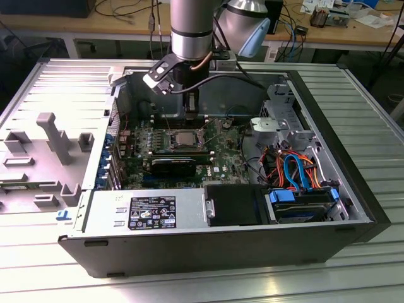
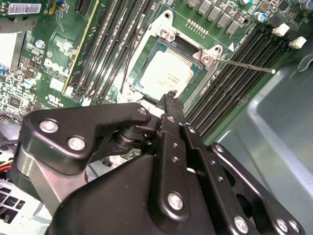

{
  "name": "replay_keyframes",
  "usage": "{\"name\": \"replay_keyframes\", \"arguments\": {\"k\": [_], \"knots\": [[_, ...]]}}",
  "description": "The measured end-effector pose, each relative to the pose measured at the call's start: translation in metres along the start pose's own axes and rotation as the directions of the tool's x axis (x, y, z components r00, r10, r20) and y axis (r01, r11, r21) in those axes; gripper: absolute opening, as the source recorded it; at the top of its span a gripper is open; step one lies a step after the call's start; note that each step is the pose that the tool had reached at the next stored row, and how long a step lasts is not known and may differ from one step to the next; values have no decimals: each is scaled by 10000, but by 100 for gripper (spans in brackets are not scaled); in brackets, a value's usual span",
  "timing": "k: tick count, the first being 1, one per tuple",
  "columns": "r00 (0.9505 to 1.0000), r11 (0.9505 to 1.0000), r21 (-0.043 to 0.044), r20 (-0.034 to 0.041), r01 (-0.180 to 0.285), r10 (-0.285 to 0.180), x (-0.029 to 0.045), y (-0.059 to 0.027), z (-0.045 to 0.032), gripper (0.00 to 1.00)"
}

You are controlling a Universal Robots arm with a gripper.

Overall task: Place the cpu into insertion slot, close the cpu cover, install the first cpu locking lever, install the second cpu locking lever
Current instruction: 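Close the cpu cover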

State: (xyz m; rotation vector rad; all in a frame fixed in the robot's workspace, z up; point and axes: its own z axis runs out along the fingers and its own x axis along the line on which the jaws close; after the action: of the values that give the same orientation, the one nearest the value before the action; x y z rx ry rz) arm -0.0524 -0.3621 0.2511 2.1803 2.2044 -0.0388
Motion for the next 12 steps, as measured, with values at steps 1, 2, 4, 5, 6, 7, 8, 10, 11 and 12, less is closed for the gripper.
{"name": "replay_keyframes", "arguments": {"k": [1,2,4,5,6,7,8,10,11,12], "knots": [[10000,10000,0,0,-1,1,-1,2,-16,11],[10000,10000,0,0,-3,3,-3,7,-67,11],[10000,10000,-2,-2,0,0,-6,22,-120,11],[10000,10000,-1,-1,-2,2,-6,40,-120,11],[10000,10000,-1,-1,-3,3,-6,72,-120,11],[10000,10000,-1,0,-2,2,-7,109,-119,11],[10000,10000,-1,-1,-1,1,-7,161,-118,11],[10000,10000,0,0,-5,5,-7,169,-118,11],[10000,10000,0,0,-4,4,-7,170,-120,11],[10000,10000,3,0,-4,4,-9,170,-149,11]]}}
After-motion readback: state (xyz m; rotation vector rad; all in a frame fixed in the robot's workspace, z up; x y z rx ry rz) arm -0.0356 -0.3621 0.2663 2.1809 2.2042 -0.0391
